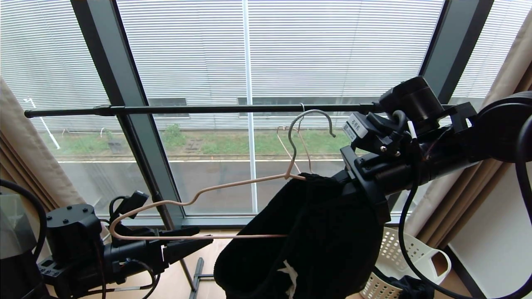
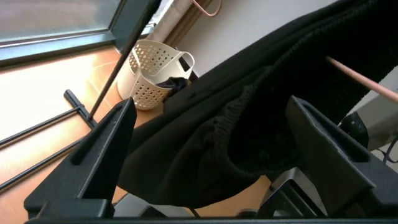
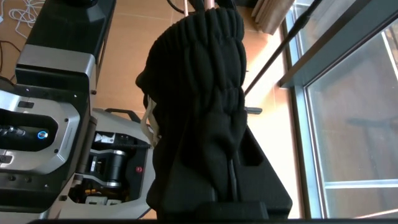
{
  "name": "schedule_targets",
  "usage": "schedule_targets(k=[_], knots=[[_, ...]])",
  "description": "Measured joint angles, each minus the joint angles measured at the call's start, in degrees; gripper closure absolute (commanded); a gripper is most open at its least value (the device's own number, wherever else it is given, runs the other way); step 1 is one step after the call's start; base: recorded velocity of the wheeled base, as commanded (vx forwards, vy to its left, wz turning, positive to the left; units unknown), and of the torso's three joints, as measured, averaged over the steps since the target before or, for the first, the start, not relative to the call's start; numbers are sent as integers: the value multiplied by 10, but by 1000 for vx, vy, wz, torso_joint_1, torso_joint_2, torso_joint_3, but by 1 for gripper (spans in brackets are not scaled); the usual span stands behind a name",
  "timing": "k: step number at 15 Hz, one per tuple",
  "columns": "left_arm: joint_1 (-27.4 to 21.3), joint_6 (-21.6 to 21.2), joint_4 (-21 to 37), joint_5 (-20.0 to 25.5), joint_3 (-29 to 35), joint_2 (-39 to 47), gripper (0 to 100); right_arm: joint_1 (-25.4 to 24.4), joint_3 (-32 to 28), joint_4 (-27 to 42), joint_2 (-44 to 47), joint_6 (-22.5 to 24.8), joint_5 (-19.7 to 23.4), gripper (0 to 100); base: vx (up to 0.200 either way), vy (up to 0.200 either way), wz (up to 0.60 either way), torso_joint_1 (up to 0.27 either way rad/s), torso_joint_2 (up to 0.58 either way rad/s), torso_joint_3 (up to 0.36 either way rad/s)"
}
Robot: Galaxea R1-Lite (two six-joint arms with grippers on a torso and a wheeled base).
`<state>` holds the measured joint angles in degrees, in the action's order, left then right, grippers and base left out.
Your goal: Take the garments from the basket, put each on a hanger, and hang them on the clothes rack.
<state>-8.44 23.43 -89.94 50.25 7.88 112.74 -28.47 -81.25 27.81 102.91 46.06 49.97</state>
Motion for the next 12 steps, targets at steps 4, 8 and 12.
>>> schedule_targets(k=[4,8,12], knots=[[-31,-13,0,-3,-13,-2,0,0,-2,0,-3,-2,7,100,0,0,0,0,0,0],[-56,-24,0,-4,-26,-2,0,0,-3,-6,-10,-5,12,100,0,0,0,0,0,0],[-70,-27,0,-4,-33,-1,0,2,-2,-14,-19,-11,27,100,0,0,0,0,0,0]])
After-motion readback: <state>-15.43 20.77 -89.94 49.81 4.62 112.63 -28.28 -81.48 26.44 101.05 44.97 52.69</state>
